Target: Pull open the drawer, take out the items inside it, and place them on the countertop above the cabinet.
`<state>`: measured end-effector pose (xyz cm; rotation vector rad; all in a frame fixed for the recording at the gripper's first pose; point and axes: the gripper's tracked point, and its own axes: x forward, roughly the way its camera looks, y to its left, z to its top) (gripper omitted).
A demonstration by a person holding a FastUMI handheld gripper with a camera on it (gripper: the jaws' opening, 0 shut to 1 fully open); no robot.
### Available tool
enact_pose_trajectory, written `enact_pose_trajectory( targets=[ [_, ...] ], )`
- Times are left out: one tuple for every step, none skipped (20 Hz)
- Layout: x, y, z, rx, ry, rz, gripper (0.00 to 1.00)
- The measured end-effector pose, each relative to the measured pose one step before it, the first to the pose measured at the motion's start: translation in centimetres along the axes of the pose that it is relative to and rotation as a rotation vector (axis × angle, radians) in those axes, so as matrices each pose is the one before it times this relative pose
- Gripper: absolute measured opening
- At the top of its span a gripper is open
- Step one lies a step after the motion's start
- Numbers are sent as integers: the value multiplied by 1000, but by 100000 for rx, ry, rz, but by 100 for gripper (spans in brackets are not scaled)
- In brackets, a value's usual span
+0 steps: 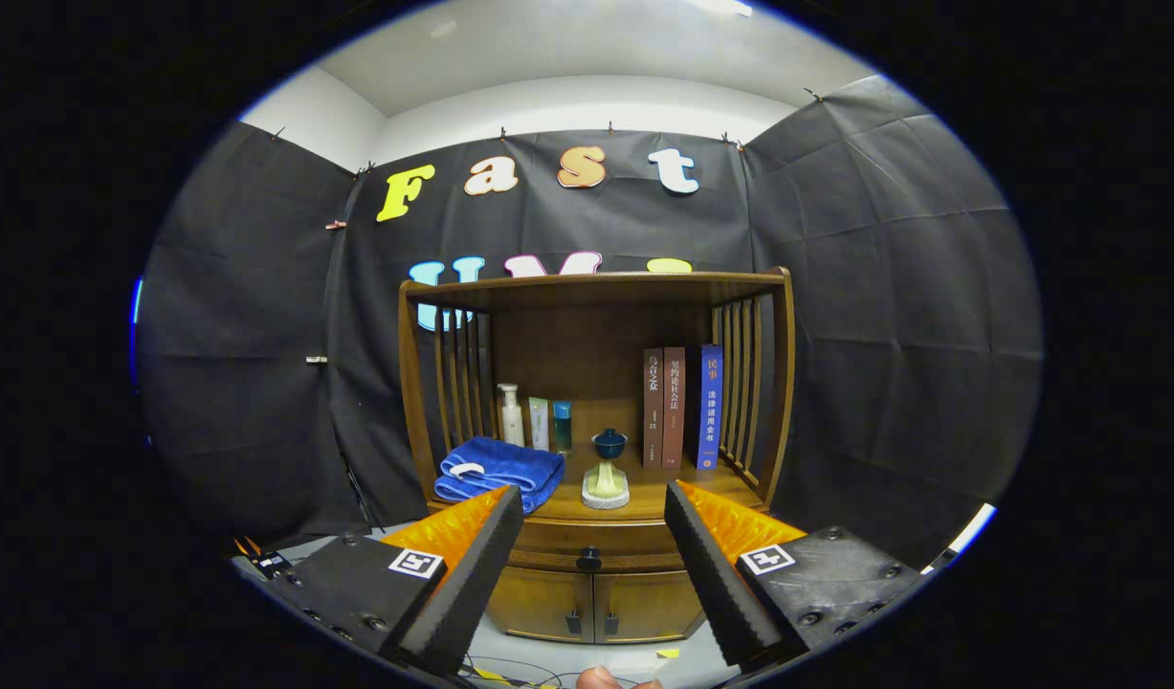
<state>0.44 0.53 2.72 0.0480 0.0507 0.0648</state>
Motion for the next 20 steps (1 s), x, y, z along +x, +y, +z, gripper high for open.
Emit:
enact_pose_trajectory(
  targets=[
    [-52, 51, 62, 362, -332, 185, 97],
    [-100, 58, -110, 298, 305, 106, 97],
    [79, 46, -210, 198, 683, 230, 97],
    [15, 72, -132, 92, 477, 230, 97],
    [65, 111, -35, -80, 356, 201, 97],
    [90, 11, -77, -369, 200, -1, 97],
    [17, 0, 23, -366, -119, -43, 97],
    [-56, 76, 129, -229, -448, 20, 97],
    [-47, 17, 50, 18, -306, 125, 97],
    [17, 85, 5, 220, -174, 75, 97],
    [51, -85, -85, 261, 89, -81, 97],
    [-1, -10, -54, 303, 23, -8, 97],
    [-20, -38, -5, 90, 41, -24, 97],
    [-125, 44, -8, -36, 24, 23, 97],
    [-39, 20, 29, -150, -137, -88, 97],
    [-20, -30, 16, -133, -1, -89, 97],
    [7, -7, 6, 5, -26, -86, 97],
    [-17, -17, 24, 28, -117, -102, 97],
    [63, -39, 49, 78, -225, -16, 97],
    [-67, -48, 82, 38, -185, -119, 97]
  ],
)
